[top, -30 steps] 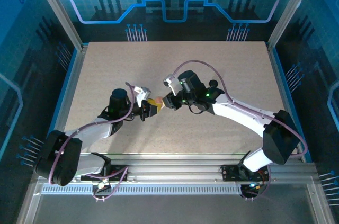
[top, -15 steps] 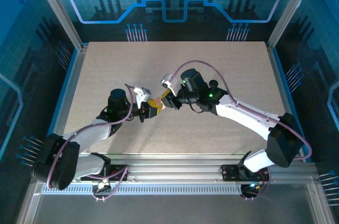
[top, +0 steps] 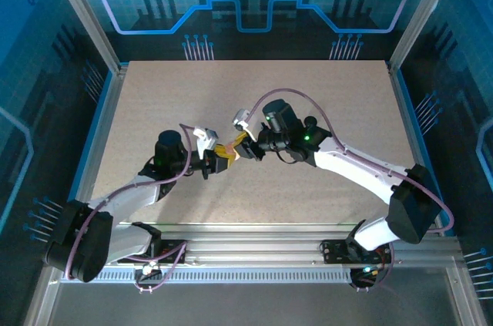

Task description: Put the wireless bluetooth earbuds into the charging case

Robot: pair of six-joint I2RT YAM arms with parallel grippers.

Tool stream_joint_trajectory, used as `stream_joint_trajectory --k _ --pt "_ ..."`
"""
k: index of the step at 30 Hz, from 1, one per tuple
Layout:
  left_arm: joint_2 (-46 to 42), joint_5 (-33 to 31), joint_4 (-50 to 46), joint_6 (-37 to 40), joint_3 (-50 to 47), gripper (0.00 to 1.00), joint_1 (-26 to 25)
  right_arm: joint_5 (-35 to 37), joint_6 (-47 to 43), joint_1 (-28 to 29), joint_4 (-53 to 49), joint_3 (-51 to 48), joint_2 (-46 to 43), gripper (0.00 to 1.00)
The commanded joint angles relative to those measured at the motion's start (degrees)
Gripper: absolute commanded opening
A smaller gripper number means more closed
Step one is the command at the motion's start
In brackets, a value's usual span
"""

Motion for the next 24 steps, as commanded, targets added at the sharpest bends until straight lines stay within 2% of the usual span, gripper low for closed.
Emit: stream_joint_trajectory --k 1,12,24 --pt "-1.35 1.98 -0.55 2.03 -0.52 0.23 -0.55 -2.79 -1.26 -0.80 -0.21 1.68 0.72 0.23" --pt "-3.03 2.46 -0.80 2.35 -0.79 0.23 -0.52 -2.88 -1.98 -0.81 -1.81 3.19 2.30 0.23" --pt "-4.39 2.95 -0.54 2.65 -1.15 0.23 -0.54 -4.29 -6.90 -0.78 -6.84 4.80 2.93 0.23"
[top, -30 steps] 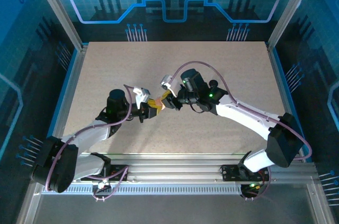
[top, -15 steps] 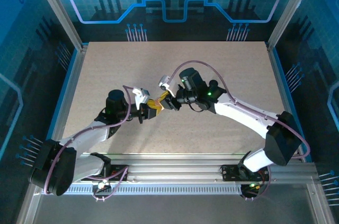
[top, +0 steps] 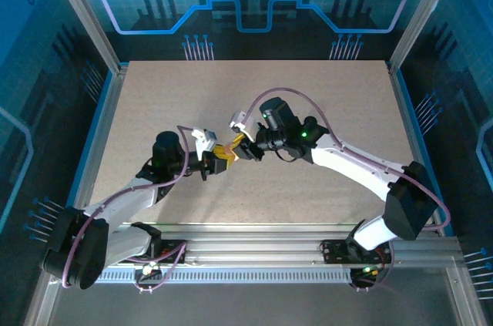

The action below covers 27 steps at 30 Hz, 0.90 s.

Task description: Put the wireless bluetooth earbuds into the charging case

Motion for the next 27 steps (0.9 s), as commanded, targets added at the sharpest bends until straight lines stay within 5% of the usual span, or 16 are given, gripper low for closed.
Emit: stream_joint_trajectory --k 1,27 --pt "-1.67 2.40 0.49 1.78 -0.88 0.23 -0.48 -2.10 -2.67 -0.76 -3.49 2.25 1.11 0.23" --pt "-3.13 2.07 -0.30 2.59 -1.08 0.24 -0.83 -4.70 0.14 -0.89 -1.31 2.84 0.16 0.38"
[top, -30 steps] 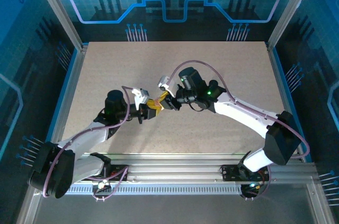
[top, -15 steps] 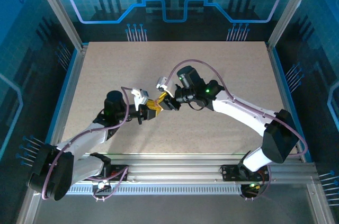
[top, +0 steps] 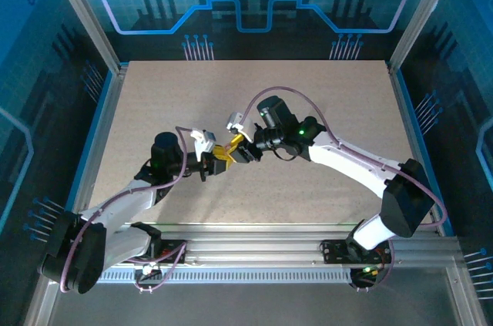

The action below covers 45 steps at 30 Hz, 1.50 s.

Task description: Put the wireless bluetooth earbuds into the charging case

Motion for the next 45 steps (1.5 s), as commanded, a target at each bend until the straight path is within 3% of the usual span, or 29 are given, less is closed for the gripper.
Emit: stream_joint_trajectory --k 1,6,13,22,33,45 --pt "-1.46 1.67 0.58 2.95 -0.88 0.24 -0.77 -0.77 1.56 -0.94 0.65 0.83 -1.85 0.39" --pt "-2.91 -0.42 3.02 7.48 -3.13 0.23 -1.81 -0.73 6.12 -1.82 2.23 -0.65 -5.06 0.47" --pt "-4.12 -1.85 3.39 9.01 -3.96 0.23 -2.15 -1.74 12.76 -2.88 5.16 -3.94 -10.40 0.48" --pt "-5.10 -3.24 2.69 9.99 -4.17 0.23 -2.87 0.13 19.17 -1.55 3.73 -8.95 -13.78 0.39" --pt "-5.98 -5.21 -0.10 12.70 -3.78 0.24 -3.38 -0.74 26.91 0.42 -0.88 -5.59 -10.05 0.31" --pt "-6.14 -9.15 -1.53 16.87 -3.61 0.24 -3.51 -5.49 38.30 -0.68 -2.77 -2.12 -6.72 0.31"
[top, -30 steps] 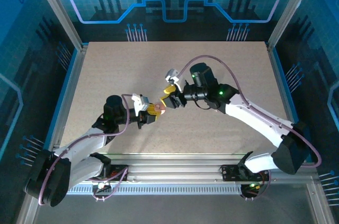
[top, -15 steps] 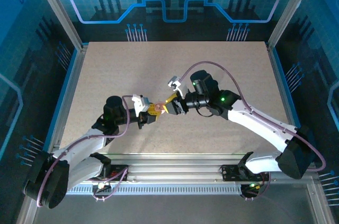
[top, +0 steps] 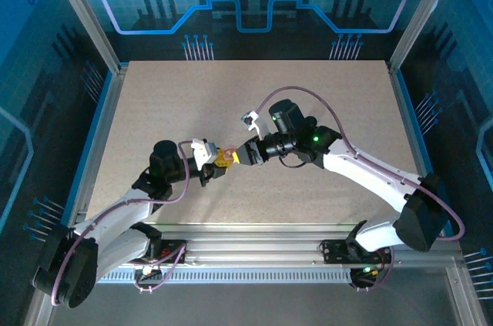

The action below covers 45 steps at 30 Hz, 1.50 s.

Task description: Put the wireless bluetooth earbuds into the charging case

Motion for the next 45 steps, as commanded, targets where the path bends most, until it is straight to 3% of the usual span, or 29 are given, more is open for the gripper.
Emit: stream_joint_trajectory --k 1,14,22,35,45 --pt "0.04 -1.26 -0.77 3.09 0.05 0.24 -0.53 -1.90 4.21 -0.29 -1.55 2.43 1.37 0.31" --pt "1.06 -1.93 -1.20 3.17 0.78 0.24 -0.61 -0.97 3.43 0.04 -2.46 4.43 4.55 0.30" --pt "2.77 -4.78 -1.88 2.05 1.79 0.24 -0.57 2.04 2.49 -2.68 -4.29 2.37 3.37 0.31" --pt "5.06 -6.28 -2.46 -2.18 3.27 0.23 -1.13 5.68 -3.08 -15.29 -14.20 -0.19 1.73 0.32" --pt "6.20 -7.46 -5.55 -2.47 4.69 0.23 -3.62 14.00 -9.32 -23.12 -22.19 -1.83 1.96 0.32"
